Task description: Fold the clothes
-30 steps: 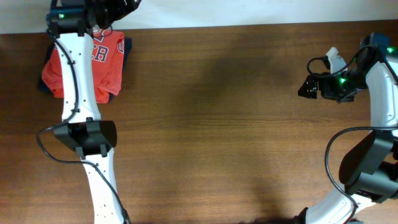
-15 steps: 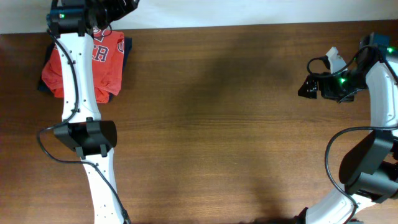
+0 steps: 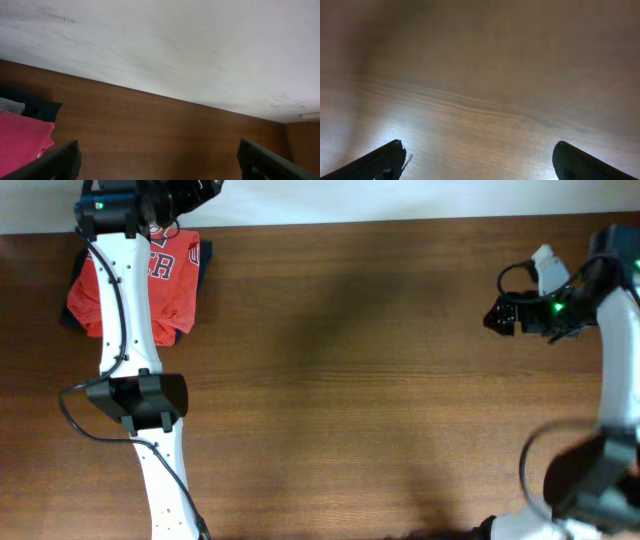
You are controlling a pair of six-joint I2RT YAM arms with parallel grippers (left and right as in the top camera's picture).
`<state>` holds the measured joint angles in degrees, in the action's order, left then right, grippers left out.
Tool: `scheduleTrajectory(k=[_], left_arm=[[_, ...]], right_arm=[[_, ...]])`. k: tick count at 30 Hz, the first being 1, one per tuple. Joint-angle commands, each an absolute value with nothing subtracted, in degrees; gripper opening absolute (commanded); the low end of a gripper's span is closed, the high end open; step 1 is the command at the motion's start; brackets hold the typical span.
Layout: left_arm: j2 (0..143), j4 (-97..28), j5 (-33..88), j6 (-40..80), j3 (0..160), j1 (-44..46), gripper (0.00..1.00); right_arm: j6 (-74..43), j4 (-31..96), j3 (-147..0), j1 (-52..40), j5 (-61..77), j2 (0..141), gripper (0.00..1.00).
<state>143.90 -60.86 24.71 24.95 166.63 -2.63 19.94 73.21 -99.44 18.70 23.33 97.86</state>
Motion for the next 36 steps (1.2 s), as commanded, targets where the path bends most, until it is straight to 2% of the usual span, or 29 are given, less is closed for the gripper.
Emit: scheduleTrajectory(k=[1,5,16,26,36], left_arm=[[143.24,-60.97,24.16,24.82,166.87,-2.76,0.99],[143.24,-60.97,24.14,24.82,166.87,-2.76,0.99],[143.24,-60.97,24.16,24.82,166.87,-2.76,0.99],[143.24,-60.97,24.16,24.82,166.87,-2.76,0.99],[143.24,-60.97,24.14,24.82,166.87,-2.76,0.99]], right_arm=[[20.36,73.45,-100.29,16.29,23.27,86.87,0.99],[20.34,73.47,-100.29,12.27,23.27,77.01,0.99],[22.28,73.14,-100.25,-6.26,23.29,52.66,0.99],[22.24,70.17,-92.16,-6.76,23.77,32.40,0.99],[21.98,51.72,-64.42,-6.24,23.79,15.31,0.99]])
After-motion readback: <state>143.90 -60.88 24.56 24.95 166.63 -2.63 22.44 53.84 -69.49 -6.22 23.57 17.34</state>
